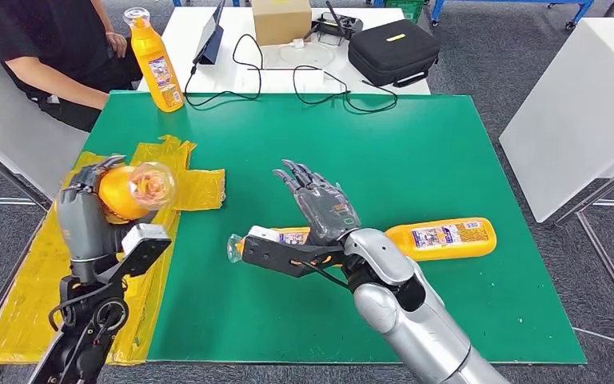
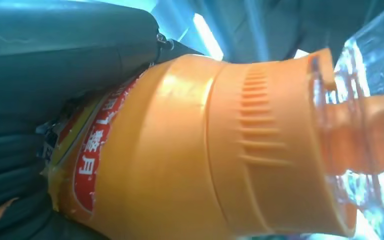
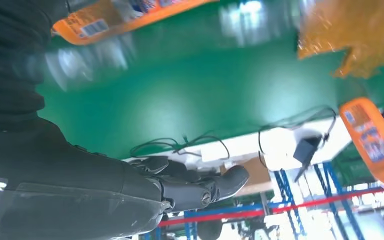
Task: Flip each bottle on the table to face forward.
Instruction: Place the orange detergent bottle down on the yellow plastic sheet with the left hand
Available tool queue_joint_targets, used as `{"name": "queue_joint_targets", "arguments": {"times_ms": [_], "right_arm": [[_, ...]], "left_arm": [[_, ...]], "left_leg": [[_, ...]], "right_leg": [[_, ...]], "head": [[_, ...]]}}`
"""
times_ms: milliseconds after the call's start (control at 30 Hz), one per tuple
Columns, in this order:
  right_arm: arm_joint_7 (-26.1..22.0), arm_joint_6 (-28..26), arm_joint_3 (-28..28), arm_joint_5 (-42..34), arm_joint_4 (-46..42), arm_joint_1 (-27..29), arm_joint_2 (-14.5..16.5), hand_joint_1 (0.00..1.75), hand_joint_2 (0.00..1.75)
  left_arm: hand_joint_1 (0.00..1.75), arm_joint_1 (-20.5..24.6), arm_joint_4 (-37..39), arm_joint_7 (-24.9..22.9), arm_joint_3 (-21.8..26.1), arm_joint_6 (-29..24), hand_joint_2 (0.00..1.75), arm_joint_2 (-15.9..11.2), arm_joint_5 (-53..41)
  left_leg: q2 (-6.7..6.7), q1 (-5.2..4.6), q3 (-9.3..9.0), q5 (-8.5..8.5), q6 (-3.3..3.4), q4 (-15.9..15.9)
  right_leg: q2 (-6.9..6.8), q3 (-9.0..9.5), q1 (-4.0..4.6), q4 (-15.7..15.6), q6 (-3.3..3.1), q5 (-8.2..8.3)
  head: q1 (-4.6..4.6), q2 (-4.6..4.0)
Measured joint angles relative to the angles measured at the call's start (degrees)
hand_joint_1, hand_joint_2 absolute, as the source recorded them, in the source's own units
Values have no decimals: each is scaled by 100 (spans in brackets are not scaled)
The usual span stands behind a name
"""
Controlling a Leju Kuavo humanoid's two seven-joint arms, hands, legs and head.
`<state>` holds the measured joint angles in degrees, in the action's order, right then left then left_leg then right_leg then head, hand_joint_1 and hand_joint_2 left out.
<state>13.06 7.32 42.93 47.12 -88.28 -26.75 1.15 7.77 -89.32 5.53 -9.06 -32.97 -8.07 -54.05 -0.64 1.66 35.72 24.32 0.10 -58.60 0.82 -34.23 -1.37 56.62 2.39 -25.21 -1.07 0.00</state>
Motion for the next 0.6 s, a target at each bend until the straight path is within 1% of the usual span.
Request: {"name": "queue_joint_targets", "arguments": {"times_ms": [67, 133, 267, 367, 433, 467, 533, 567, 600], "right_arm": [[-63, 104, 14, 1, 38, -20, -88, 0, 175], [-128, 140, 42, 5, 104, -46, -165, 0, 175], [-186, 131, 105, 9, 226, -74, -286, 0, 175], [-207, 127, 161, 1, 303, -90, -359, 0, 175], [-224, 127, 209, 0, 352, -90, -404, 0, 175], [-231, 127, 234, 0, 375, -91, -424, 0, 175], [-238, 127, 273, -2, 415, -91, -455, 0, 175], [-240, 127, 286, -4, 432, -92, -466, 0, 175], [-243, 127, 299, -9, 448, -93, -476, 0, 175]], "left_arm": [[175, 15, 377, -376, -44, 299, 175, -41, -461], [175, 16, 769, -589, -106, 464, 175, -64, -803], [174, 42, 1341, -765, -196, 659, 175, -68, -1041], [162, 73, 1707, -902, -231, 892, 175, -67, -1108], [159, 110, 1955, -970, -243, 975, 175, -67, -1132], [154, 136, 2057, -988, -246, 991, 175, -66, -1136], [75, 190, 2204, -1004, -253, 1002, 175, -66, -1139], [35, 215, 2257, -1010, -256, 1006, 131, -66, -1143], [0, 237, 2307, -1025, -259, 1012, 87, -66, -1158]], "left_leg": [[-1, 0, 0, 0, 0, 0], [0, 0, 1, 0, 0, 0], [-1, 0, 4, 0, 0, 0], [0, 0, 4, 1, 0, 0], [1, 0, 4, 1, 0, 0], [0, 0, 4, 1, 0, 0], [-1, 0, 3, 1, 0, 0], [-1, 0, 2, 1, 0, 0], [0, 0, 1, 0, 0, 0]], "right_leg": [[0, 1, 0, 0, 0, 0], [1, -1, 0, 1, 0, 0], [0, -4, 0, 1, 1, 0], [1, -5, 0, 0, 1, -1], [1, -5, 0, 0, 1, -1], [0, -4, 0, 0, 1, -1], [0, -2, 0, 0, 1, -1], [0, -1, 0, 0, 0, 0], [0, 0, 0, 0, 0, 0]], "head": [[0, 0], [-1, 0], [-1, 0], [-1, 0], [-1, 0], [-1, 0], [-2, 0], [-1, 0], [-1, 0]]}}
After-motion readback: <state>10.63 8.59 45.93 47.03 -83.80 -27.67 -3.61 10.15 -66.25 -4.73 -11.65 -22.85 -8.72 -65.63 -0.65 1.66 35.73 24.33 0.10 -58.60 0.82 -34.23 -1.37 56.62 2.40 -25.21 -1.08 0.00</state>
